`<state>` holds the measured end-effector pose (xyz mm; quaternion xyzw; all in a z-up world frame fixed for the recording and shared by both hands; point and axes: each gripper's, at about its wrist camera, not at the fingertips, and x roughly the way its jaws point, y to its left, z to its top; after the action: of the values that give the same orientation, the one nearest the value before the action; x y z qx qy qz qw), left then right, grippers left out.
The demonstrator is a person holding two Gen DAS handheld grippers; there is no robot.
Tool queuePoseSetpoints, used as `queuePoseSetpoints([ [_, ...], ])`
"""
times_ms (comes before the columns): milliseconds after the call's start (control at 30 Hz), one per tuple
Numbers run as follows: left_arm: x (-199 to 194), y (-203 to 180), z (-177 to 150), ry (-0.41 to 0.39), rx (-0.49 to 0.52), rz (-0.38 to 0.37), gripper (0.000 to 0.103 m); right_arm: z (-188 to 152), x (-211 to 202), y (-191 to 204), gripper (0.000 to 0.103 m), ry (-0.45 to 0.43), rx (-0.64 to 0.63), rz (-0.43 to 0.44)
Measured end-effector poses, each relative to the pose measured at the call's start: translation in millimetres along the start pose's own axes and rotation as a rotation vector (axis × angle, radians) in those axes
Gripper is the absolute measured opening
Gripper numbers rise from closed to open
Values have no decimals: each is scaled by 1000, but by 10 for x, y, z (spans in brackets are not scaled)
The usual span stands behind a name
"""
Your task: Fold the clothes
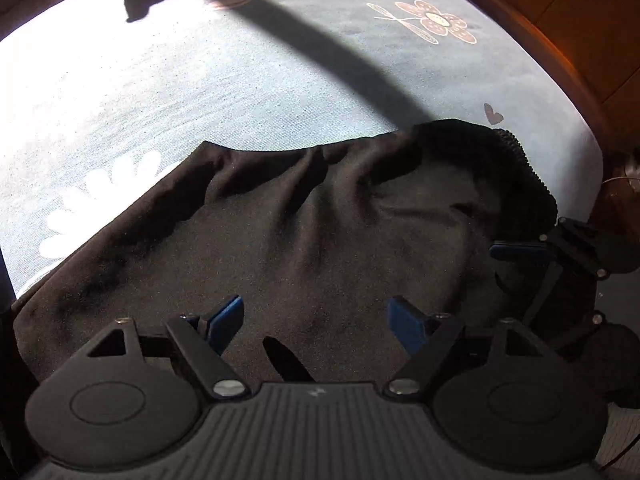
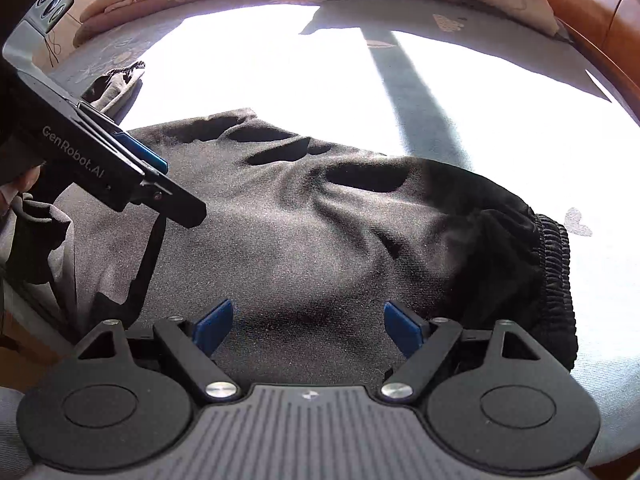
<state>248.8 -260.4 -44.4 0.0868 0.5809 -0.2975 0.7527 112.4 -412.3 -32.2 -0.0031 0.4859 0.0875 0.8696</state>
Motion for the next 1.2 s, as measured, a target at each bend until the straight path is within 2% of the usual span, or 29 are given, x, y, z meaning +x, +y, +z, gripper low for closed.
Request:
queuePoseSetpoints([
  [167,77,243,-327,63,-93,36,79,0,200,93,86,25,-66,-8],
  [367,-22,319,-509,111,-78,82,79,-92,98,156,86,108,-70,-47],
  [533,-199,327,-548,65,-88,30,79,-42,-44,304,86,95,-50,6],
  [700,-112,391,-693,115,-141,37,79,-120,86,447,86,169,-84,5],
  [800,-363,465,-728,43,-171,37,79,-88,-8,452,86,153,-83,10],
  [967,-911,817,-768,-93,-311,127,79,118,-102,525,84,116,-119,73],
  [1067,-1144,1103,-927,-142,-429,201,79,339,-74,671,72,97,-107,183],
  [1133,-1249,1286,-1071,-159,-512,235,79,490,-7,803,58,105,-93,273],
  [1200,-1278,1435,-1200,-164,-574,239,79,626,68,947,58,100,-88,328],
])
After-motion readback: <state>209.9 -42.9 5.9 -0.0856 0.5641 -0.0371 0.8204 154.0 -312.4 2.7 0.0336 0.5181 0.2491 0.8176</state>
